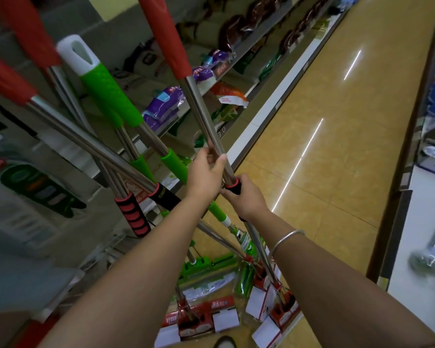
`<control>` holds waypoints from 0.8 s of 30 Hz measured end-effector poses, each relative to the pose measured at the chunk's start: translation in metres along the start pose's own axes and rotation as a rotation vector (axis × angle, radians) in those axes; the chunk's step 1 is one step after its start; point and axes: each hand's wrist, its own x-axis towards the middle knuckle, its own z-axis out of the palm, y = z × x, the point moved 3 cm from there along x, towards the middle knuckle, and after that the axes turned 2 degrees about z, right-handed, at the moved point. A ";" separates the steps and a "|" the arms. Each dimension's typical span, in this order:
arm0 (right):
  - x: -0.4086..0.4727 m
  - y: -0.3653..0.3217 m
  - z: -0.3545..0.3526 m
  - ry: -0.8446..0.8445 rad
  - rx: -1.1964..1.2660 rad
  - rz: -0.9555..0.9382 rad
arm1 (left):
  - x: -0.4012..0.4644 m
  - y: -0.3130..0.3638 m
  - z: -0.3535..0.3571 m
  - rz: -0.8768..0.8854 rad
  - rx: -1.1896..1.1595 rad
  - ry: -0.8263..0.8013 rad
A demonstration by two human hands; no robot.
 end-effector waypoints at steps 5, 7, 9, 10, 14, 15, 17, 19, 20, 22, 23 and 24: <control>-0.042 0.004 -0.017 0.027 -0.071 -0.028 | -0.040 0.019 0.000 0.063 -0.073 -0.052; -0.061 0.011 -0.024 0.043 -0.126 -0.027 | -0.060 0.025 0.001 0.081 -0.055 -0.091; -0.080 0.017 -0.032 0.062 -0.138 -0.017 | -0.081 0.034 0.003 0.099 -0.033 -0.131; -0.090 0.020 -0.037 0.072 -0.140 -0.012 | -0.092 0.040 0.004 0.105 -0.024 -0.149; -0.132 0.030 -0.058 0.084 -0.205 -0.007 | -0.135 0.071 0.009 0.163 -0.004 -0.181; -0.143 0.034 -0.065 0.075 -0.244 -0.008 | -0.147 0.080 0.012 0.181 0.002 -0.186; -0.167 0.041 -0.080 0.060 -0.292 -0.015 | -0.174 0.095 0.018 0.221 0.040 -0.197; -0.193 0.048 -0.094 0.048 -0.319 -0.035 | -0.202 0.108 0.023 0.251 0.093 -0.192; -0.206 0.050 -0.101 0.049 -0.329 -0.051 | -0.215 0.115 0.025 0.265 0.117 -0.187; -0.229 0.047 -0.112 0.056 -0.340 -0.094 | -0.240 0.132 0.022 0.291 0.153 -0.168; -0.241 0.040 -0.117 0.058 -0.344 -0.119 | -0.250 0.142 0.017 0.299 0.167 -0.159; -0.252 0.032 -0.121 0.057 -0.348 -0.147 | -0.260 0.153 0.009 0.307 0.182 -0.147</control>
